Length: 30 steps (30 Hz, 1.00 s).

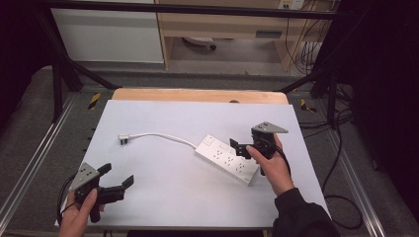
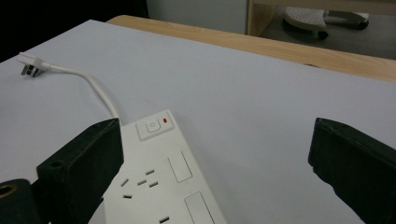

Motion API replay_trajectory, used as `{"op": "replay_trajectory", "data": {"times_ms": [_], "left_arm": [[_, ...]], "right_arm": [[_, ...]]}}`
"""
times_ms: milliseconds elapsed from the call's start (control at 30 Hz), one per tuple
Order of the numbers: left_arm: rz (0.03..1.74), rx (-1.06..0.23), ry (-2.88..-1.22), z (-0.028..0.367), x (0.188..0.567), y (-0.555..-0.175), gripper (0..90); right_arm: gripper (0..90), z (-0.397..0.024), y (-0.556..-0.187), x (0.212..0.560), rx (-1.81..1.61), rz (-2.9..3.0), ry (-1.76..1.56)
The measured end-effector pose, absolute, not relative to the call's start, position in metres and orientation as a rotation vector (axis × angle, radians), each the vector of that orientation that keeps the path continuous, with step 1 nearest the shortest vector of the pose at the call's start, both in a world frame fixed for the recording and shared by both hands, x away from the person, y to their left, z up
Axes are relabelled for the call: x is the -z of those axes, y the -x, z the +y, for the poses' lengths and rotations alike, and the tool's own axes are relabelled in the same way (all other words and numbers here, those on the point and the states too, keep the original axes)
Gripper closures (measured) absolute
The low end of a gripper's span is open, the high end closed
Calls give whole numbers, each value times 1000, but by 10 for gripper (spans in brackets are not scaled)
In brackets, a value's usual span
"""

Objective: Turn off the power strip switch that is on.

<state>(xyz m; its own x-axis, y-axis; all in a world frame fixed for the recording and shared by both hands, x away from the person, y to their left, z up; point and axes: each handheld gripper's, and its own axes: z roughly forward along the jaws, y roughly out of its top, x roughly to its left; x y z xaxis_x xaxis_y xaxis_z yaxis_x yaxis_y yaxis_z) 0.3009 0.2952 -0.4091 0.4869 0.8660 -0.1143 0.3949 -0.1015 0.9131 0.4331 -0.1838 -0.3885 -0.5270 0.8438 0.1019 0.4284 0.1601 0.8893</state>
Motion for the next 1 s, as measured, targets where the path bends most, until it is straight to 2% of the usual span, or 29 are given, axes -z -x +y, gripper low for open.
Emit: {"op": "replay_trajectory", "data": {"times_ms": [1000], "left_arm": [[1086, -573, -1702, 295, 409, -301, 46]], "right_arm": [[67, -213, -422, 357, -1369, 1962, -1144]]}}
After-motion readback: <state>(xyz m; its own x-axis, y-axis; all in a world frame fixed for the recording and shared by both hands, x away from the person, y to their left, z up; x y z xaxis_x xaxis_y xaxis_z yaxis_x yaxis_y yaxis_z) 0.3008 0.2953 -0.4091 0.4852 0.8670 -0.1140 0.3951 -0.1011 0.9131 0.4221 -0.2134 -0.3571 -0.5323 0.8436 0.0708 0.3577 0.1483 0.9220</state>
